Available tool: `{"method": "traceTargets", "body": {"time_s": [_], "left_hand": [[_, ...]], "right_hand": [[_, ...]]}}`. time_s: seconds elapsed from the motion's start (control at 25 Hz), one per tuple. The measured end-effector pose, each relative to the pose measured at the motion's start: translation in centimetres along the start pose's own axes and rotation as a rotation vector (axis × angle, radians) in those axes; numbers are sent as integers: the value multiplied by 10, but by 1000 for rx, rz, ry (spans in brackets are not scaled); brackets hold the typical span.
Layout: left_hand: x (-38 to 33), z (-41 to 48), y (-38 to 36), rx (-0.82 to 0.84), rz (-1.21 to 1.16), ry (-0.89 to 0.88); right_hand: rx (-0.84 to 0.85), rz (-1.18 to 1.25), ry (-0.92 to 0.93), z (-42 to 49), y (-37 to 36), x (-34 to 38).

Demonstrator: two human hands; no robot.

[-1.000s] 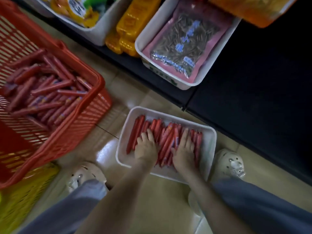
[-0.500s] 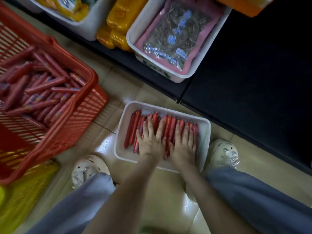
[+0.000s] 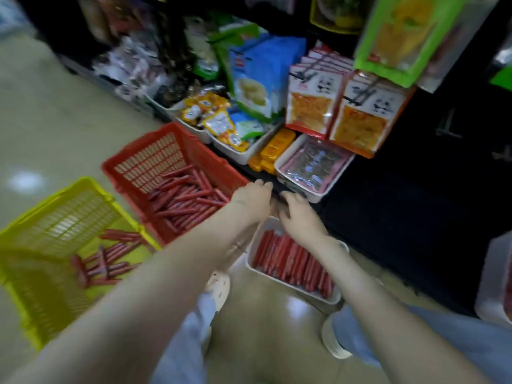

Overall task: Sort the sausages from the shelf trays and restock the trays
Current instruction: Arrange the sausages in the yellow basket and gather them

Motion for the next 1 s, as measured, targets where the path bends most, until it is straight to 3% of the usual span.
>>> {"method": "traceTargets", "body": {"time_s": [0.12, 0.24, 0.36, 0.52, 0.72, 0.88, 1.0], "left_hand": [[85, -47, 39, -146, -41, 42], [197, -113, 32, -256, -68, 198], [302, -177, -20, -274, -112, 401], [414, -243, -134, -170, -182, 670], [469, -247, -272, -8, -309, 782], [476, -227, -340, 117, -123, 779], [471, -222, -367, 314, -72, 715]], "right_hand": [[20, 11, 131, 11, -12, 84], [50, -44, 293, 27, -58, 169], [144, -84, 453, 43, -135, 244], [351, -140, 609, 62, -273, 313], [598, -442, 768, 67, -444, 316], [913, -1034, 958, 55, -556, 248], [1041, -1190, 1026, 50, -592, 226]]}}
Point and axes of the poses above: each hand's wrist, its own z-axis towards the middle knuckle, its own y-axis out of the back of the hand, x = y × z, the point moved 10 cm from there along z, towards the middle knuckle, and after that the axes turned 1 degree about -y, right-handed, at the moved point
